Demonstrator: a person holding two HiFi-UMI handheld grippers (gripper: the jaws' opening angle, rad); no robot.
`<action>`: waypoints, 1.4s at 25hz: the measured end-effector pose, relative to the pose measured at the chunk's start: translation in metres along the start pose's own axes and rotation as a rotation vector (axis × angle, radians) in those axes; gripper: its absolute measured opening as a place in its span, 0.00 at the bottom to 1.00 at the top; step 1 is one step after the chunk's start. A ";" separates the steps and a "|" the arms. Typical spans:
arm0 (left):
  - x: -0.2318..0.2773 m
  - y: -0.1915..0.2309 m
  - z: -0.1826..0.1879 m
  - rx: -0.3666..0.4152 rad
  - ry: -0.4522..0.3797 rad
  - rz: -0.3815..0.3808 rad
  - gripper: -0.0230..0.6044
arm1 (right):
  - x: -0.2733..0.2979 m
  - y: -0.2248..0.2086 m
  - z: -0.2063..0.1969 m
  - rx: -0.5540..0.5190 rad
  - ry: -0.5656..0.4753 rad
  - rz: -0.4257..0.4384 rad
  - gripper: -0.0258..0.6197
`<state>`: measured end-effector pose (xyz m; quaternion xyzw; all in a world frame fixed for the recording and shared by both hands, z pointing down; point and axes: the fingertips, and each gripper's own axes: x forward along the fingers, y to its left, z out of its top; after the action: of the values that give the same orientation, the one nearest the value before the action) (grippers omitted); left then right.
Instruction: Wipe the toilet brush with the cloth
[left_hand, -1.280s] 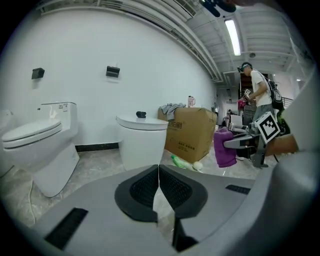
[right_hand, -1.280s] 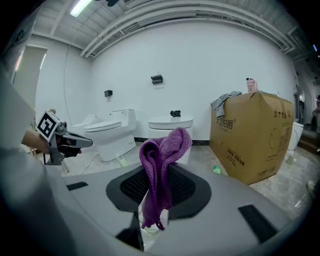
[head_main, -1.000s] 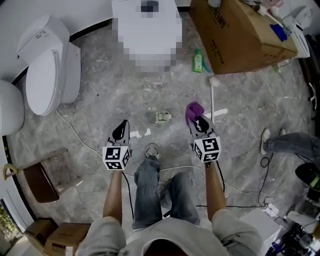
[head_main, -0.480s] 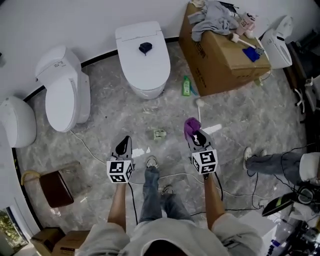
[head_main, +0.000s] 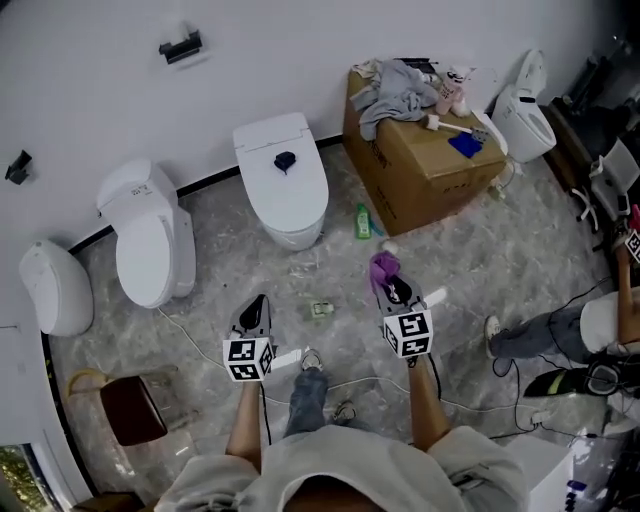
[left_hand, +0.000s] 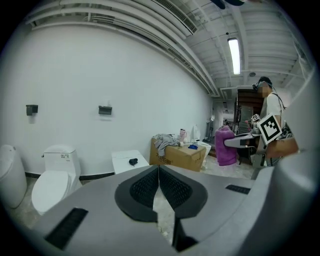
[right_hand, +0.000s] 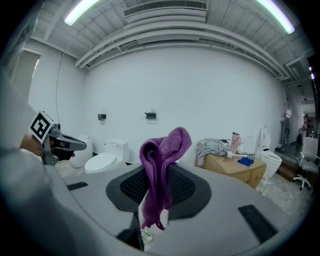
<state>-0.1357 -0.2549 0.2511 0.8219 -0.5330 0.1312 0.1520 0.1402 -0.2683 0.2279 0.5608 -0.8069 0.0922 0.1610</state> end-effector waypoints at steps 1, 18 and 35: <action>-0.003 -0.002 0.008 0.006 -0.009 0.000 0.07 | -0.006 -0.002 0.008 -0.003 -0.011 -0.006 0.21; -0.069 -0.059 0.085 0.077 -0.165 0.014 0.07 | -0.120 -0.024 0.055 -0.033 -0.127 -0.074 0.21; -0.118 -0.100 0.086 0.089 -0.231 0.021 0.07 | -0.185 -0.018 0.037 -0.037 -0.153 -0.083 0.21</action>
<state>-0.0861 -0.1515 0.1164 0.8318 -0.5492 0.0608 0.0519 0.2100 -0.1249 0.1258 0.5960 -0.7945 0.0276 0.1130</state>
